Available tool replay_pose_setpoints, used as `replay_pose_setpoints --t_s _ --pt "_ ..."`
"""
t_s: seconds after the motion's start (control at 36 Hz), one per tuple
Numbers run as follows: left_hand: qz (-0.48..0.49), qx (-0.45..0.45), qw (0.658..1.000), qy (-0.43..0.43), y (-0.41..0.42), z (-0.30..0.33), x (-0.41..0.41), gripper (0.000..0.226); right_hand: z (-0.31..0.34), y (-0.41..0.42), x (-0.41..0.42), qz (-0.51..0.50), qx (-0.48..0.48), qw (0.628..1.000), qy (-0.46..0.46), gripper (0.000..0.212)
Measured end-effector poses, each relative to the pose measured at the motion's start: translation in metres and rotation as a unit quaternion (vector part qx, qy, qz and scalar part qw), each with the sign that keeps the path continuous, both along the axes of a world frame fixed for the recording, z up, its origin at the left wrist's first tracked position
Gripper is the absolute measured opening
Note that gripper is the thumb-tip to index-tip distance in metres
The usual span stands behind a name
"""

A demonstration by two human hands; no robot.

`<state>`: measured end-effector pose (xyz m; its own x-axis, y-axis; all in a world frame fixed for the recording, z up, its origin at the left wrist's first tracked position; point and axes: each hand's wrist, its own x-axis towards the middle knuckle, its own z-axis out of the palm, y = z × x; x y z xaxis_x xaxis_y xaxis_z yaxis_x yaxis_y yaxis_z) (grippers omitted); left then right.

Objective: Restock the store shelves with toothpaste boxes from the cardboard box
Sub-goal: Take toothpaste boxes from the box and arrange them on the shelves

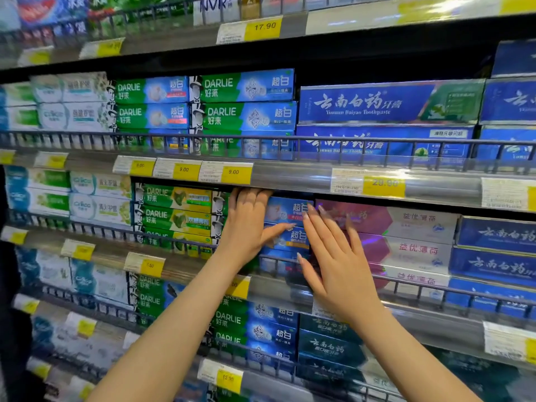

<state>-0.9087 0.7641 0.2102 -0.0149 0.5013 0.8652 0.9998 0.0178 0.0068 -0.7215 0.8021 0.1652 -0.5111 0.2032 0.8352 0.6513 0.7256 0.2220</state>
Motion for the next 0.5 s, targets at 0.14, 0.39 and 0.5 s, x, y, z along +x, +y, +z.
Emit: replay_pose_setpoints --t_s 0.14,0.39,0.5 --pt "0.003 0.014 1.0 -0.015 -0.021 -0.01 -0.025 0.076 -0.004 -0.006 -0.016 0.046 0.033 0.998 -0.011 0.06" --pt "0.073 -0.003 0.997 -0.026 -0.059 -0.017 -0.119 0.075 0.007 -0.026 -0.088 0.035 0.061 0.997 -0.041 0.059" --pt "0.079 -0.034 0.996 -0.008 -0.058 -0.004 -0.148 0.076 0.016 -0.029 -0.124 0.012 0.07 0.998 -0.004 0.057"
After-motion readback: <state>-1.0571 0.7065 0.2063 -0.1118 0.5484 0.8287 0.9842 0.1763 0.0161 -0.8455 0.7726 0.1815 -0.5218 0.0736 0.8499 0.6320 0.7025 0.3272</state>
